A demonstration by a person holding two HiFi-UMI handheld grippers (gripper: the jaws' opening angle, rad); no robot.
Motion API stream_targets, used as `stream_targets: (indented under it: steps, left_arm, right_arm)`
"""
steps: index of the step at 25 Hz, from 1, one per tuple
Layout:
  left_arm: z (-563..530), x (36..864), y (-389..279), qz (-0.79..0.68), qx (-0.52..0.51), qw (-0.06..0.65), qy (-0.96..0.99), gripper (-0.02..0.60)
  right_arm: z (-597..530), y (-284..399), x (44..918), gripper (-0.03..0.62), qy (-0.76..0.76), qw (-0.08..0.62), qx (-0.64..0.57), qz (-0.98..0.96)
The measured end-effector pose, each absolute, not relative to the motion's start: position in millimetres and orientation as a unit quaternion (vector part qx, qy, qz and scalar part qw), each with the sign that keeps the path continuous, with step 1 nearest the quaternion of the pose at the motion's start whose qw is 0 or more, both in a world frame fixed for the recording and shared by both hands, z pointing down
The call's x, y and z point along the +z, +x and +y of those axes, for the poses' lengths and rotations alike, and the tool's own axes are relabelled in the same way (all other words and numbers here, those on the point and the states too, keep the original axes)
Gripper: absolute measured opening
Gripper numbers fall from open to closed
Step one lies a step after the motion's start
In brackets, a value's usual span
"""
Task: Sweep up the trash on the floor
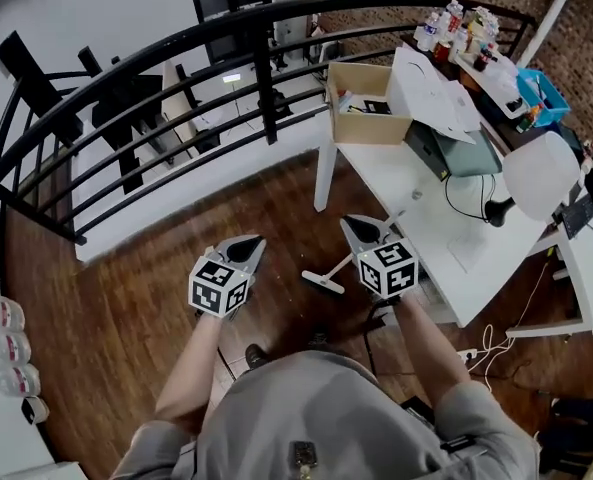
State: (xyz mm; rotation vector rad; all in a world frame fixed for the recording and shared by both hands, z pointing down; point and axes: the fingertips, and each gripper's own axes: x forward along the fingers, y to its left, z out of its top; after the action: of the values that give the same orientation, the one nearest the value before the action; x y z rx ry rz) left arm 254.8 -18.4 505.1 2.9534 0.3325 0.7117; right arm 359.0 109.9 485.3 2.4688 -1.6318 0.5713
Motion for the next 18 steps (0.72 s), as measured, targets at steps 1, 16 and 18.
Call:
stream_targets:
  steps: [1,16,18]
  left_arm:
    - [-25.9,494.9,249.5,0.102,0.226,0.042,0.968,0.005]
    - [-129.2,410.9,150.3,-0.009,0.124,0.067,0.990,0.005]
    - [-138.7,407.8,139.0,-0.023,0.122,0.070,0.990,0.005]
  right_arm:
    - [91.1,346.7,477.1,0.000,0.809,0.062,0.179,-0.556]
    - [-105.7,201.5,380.1,0.000,0.709,0.062,0.064,-0.700]
    - [-115.6,189.8,375.6,0.000,0.698,0.061,0.065,-0.711]
